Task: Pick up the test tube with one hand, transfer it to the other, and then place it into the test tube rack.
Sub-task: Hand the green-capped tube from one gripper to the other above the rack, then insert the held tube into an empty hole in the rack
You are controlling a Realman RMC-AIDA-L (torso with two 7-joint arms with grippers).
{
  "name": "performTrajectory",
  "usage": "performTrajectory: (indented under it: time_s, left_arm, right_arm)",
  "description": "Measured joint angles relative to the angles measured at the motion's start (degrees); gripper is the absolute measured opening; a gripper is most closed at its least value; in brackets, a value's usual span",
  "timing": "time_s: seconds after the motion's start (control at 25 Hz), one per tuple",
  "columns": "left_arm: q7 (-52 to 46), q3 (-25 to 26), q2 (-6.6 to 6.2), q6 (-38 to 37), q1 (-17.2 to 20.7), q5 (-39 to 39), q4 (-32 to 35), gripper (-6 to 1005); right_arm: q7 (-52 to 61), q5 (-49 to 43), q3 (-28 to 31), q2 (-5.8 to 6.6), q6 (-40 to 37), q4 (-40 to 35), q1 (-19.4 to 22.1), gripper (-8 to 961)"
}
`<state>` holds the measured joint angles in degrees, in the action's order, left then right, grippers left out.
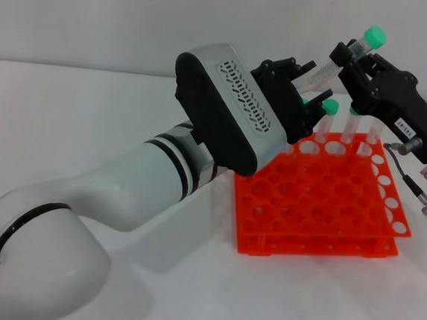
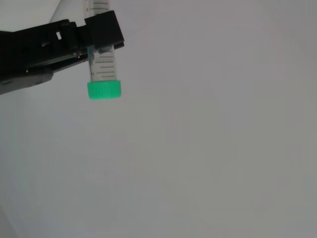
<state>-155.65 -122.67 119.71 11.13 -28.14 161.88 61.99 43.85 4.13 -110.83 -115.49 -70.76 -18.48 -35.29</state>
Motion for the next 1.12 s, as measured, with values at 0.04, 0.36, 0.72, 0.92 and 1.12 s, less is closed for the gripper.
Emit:
performTrajectory:
  time_s: [0.04, 0.36, 0.72, 0.92, 1.12]
  left_arm:
    - [0.0, 0.0, 0.0, 0.0, 0.0, 0.0, 0.0, 233]
    - [-0.3, -0.1, 0.05, 0.8, 1.9, -0.2, 0.4, 605]
    - [-0.6, -0.2, 0.08, 9.4, 7.9, -2.1, 0.6, 607]
    - [-0.8, -1.3, 0.06, 20.7, 10.6, -9.4, -3.5, 607]
    - [-4.3, -5.7, 0.08, 34.0, 10.4, -17.8, -12.6, 607]
  right_arm:
    - [0.0, 0.0, 0.0, 0.0, -0.2, 0.1, 0.0, 201]
    - [-0.5, 0.5, 1.0, 0.0, -0.4, 0.6, 0.2, 201]
    - [-2.9, 0.6, 6.5, 0.03, -0.4, 0.7, 1.5, 201]
    - [-3.0, 0.5, 8.6, 0.12, -0.5, 1.1, 1.9, 201]
    - [-3.1, 0.1, 9.0, 0.49, -0.4, 1.3, 2.1, 201]
